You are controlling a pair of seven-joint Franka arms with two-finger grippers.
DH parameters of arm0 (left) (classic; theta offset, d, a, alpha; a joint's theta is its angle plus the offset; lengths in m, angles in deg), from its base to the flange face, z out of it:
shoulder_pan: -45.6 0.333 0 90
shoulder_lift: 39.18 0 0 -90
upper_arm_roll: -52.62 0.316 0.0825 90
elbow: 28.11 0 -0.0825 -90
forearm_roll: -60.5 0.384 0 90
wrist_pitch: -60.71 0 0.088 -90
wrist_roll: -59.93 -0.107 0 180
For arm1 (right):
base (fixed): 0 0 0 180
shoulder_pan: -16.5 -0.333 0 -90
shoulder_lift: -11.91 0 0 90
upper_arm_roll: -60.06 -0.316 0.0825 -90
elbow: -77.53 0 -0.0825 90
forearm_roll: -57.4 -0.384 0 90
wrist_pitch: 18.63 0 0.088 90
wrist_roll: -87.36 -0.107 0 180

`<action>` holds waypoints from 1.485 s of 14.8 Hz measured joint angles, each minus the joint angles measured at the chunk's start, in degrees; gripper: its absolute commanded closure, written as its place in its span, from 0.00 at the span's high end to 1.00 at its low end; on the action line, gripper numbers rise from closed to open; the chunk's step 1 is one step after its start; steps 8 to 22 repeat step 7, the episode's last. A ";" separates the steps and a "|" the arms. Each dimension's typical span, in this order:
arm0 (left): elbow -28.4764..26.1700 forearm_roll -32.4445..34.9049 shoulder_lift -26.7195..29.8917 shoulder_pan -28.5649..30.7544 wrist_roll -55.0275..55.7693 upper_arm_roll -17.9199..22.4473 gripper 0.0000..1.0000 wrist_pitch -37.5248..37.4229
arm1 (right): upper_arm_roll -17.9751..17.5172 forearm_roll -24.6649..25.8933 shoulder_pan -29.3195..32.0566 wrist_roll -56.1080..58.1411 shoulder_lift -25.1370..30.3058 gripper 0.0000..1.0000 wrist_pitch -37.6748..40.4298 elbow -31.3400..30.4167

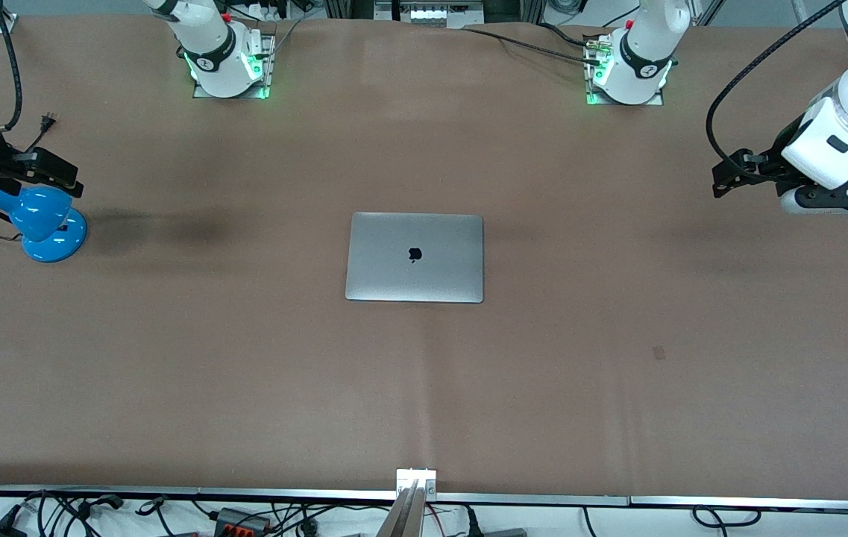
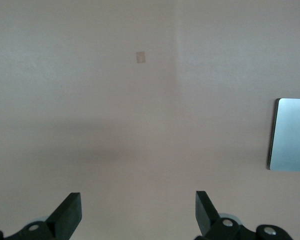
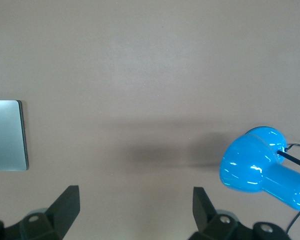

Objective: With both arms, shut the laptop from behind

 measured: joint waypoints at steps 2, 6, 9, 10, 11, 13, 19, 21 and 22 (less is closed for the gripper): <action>0.00 0.00 0.00 -0.10 0.00 0.04 1.00 0.00 | 0.00 0.01 0.00 0.38 0.18 1.00 -0.18 -0.10; 0.00 0.00 -0.01 -0.10 -0.01 0.21 1.00 0.00 | -0.01 0.03 0.00 0.64 0.64 1.00 -0.28 -0.10; 0.00 0.00 -0.01 -0.10 -0.01 0.21 1.00 0.00 | -0.01 0.03 0.00 0.65 0.65 1.00 -0.29 -0.10; 0.00 0.00 -0.01 -0.10 -0.01 0.21 1.00 0.00 | -0.01 0.03 0.00 0.65 0.65 1.00 -0.29 -0.10; 0.00 0.00 -0.01 -0.10 -0.01 0.21 1.00 0.00 | -0.01 0.03 0.00 0.65 0.65 1.00 -0.29 -0.10; 0.00 0.00 -0.01 -0.10 -0.01 0.21 1.00 0.00 | -0.01 0.03 0.00 0.65 0.65 1.00 -0.29 -0.10; 0.00 0.00 -0.01 -0.10 -0.01 0.21 1.00 0.00 | -0.01 0.03 0.00 0.65 0.65 1.00 -0.29 -0.10; 0.00 0.00 -0.01 -0.10 -0.01 0.21 1.00 0.00 | -0.01 0.03 0.00 0.65 0.65 1.00 -0.29 -0.10; 0.00 0.00 -0.01 -0.10 -0.01 0.21 1.00 0.00 | -0.01 0.03 0.00 0.65 0.65 1.00 -0.29 -0.10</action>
